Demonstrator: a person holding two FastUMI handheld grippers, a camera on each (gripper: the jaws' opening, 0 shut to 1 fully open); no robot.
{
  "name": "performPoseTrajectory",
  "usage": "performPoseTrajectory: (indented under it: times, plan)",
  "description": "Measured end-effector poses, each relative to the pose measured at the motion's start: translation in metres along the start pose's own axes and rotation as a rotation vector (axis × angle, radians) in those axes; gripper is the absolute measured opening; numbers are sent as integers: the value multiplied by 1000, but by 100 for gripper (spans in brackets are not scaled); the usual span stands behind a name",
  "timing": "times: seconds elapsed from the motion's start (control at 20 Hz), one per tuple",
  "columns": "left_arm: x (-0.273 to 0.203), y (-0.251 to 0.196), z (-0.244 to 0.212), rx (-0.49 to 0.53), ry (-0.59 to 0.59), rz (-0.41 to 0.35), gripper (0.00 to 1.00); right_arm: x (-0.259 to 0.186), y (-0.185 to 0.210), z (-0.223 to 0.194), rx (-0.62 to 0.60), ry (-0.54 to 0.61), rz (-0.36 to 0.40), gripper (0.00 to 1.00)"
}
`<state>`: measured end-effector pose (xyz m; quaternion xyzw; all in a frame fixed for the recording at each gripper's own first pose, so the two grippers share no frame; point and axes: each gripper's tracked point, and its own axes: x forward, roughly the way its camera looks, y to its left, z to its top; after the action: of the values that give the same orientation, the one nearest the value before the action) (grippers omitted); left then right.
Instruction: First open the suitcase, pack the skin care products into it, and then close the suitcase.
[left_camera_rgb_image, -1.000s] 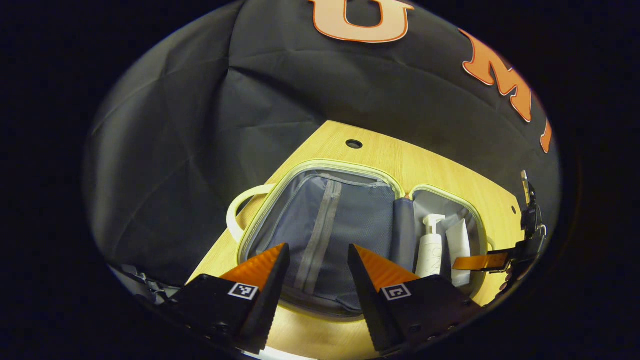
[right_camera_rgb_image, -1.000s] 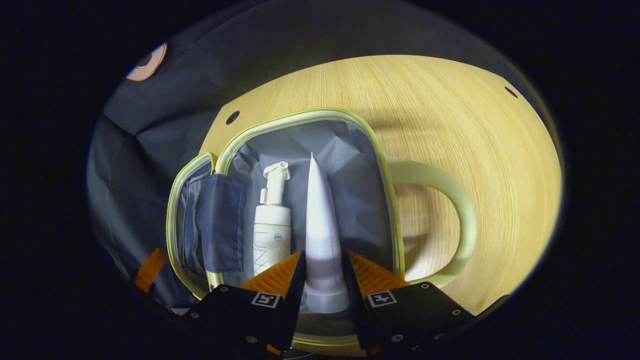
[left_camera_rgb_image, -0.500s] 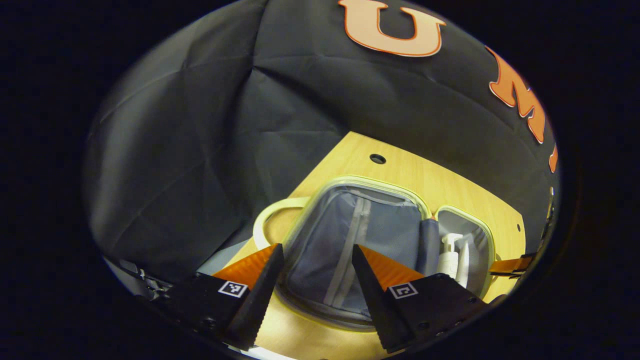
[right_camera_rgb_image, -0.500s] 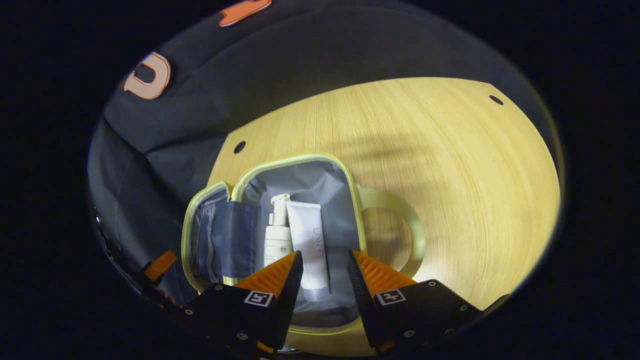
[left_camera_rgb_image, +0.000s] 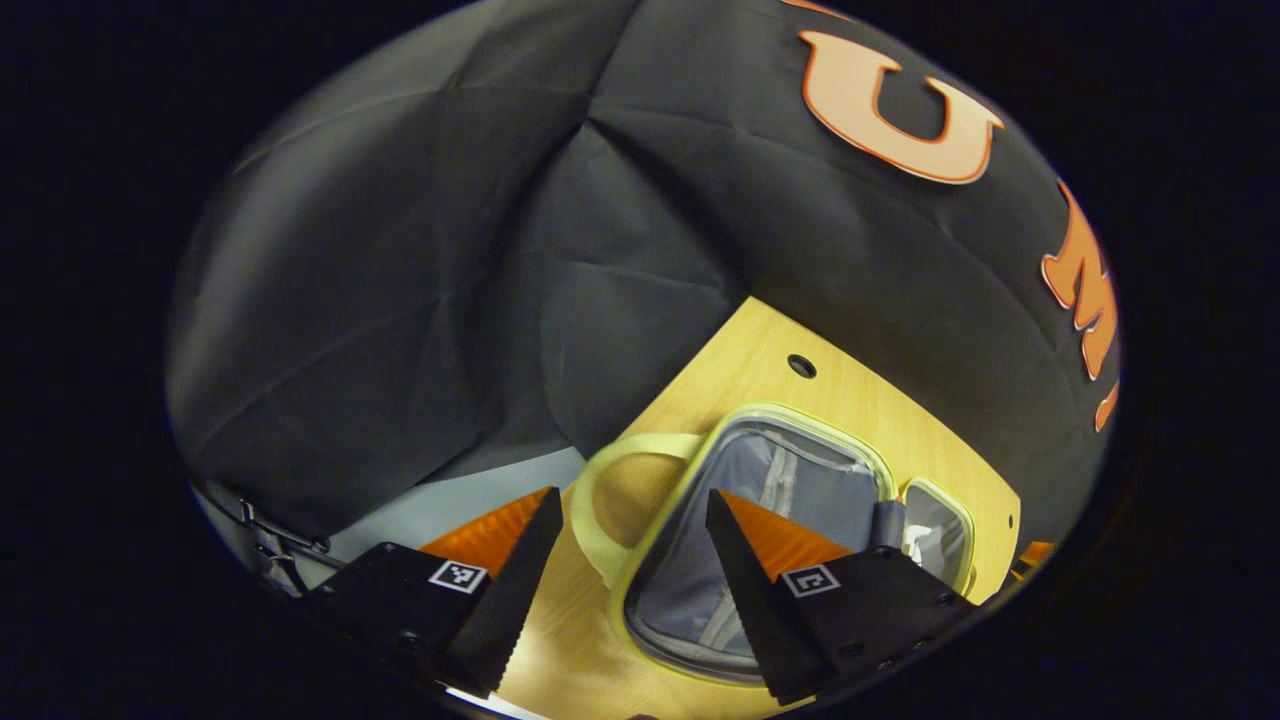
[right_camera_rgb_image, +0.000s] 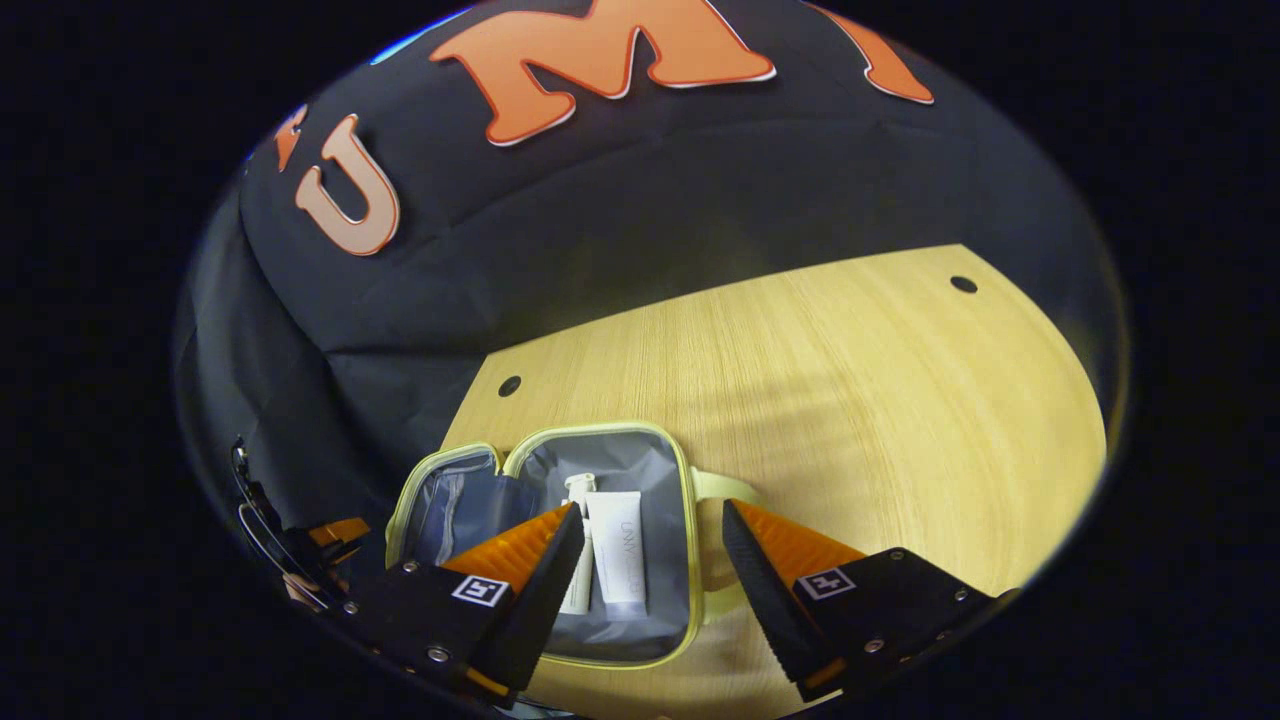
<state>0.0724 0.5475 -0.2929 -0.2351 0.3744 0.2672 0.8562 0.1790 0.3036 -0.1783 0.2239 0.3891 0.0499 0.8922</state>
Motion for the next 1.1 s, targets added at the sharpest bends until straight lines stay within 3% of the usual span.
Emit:
performPoseTrajectory:
  times: [0.35,0.4,0.45,0.65,0.85,1.05,1.1]
  plan:
    - [38,18,-6,-168,85,-71,91,-40,-19,34,-75,-126,-48,95]
    - [42,23,-6,-189,93,-75,87,-47,-21,39,-75,-142,-54,95]
    - [45,24,-6,-218,103,-89,91,-52,-23,43,-73,-159,-59,96]
    - [64,15,-16,-370,173,-158,91,-71,-35,56,-87,-205,-94,95]
    - [74,13,-25,-432,215,-191,92,-78,-41,64,-70,-218,-103,95]
    - [75,17,-22,-463,227,-214,31,-76,-40,70,-64,-226,-96,95]
    - [65,15,-24,-465,224,-228,33,-75,-41,71,-64,-226,-99,95]
